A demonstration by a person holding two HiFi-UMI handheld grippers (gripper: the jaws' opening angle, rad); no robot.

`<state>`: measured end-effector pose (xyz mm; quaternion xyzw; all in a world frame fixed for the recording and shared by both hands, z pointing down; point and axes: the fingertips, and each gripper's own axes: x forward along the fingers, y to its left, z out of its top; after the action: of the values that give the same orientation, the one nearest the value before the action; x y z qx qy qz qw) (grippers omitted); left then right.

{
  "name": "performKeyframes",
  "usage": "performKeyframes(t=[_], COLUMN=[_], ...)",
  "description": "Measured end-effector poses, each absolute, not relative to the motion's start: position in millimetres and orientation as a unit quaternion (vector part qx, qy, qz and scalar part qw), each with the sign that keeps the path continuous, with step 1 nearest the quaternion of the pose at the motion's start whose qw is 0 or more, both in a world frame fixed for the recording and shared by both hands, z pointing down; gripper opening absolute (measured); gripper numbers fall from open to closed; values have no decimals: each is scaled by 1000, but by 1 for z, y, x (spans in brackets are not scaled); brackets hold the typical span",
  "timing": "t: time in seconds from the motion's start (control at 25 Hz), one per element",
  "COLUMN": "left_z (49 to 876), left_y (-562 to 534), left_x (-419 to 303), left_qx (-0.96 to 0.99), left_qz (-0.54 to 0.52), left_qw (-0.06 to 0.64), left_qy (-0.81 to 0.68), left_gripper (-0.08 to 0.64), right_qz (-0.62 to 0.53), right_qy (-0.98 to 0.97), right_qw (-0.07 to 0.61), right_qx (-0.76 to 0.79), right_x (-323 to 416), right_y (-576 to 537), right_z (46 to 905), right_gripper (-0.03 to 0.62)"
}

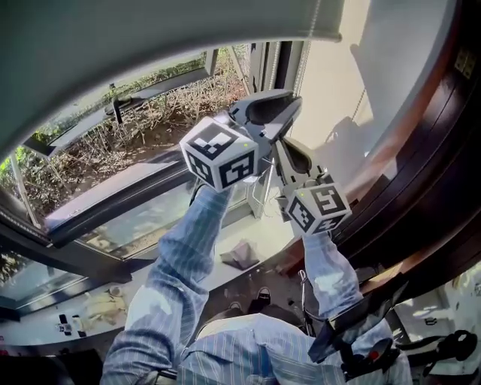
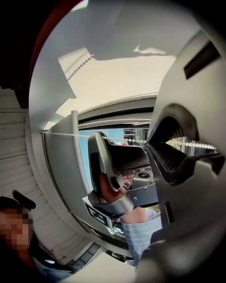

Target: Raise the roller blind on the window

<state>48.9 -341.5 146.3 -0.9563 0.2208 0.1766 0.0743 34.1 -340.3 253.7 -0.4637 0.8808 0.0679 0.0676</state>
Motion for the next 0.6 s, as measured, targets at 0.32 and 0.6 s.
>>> performKeyframes(t=[0.32, 0.6], left_z=[167, 352], left_y=[-359, -372], left_x=[48, 57], left_qx=[-955, -958], left_qz=[199, 70], left_qw=[10, -119], left_qy=[219, 250], left_gripper=[9, 8], right_qz=[53, -71], right_qy=[880, 870], right_qw=[44, -102], right_qx=[-469, -478], right_x=[37, 40], right_y=[-351, -348], right_z=[283, 465], right_gripper=[6, 6])
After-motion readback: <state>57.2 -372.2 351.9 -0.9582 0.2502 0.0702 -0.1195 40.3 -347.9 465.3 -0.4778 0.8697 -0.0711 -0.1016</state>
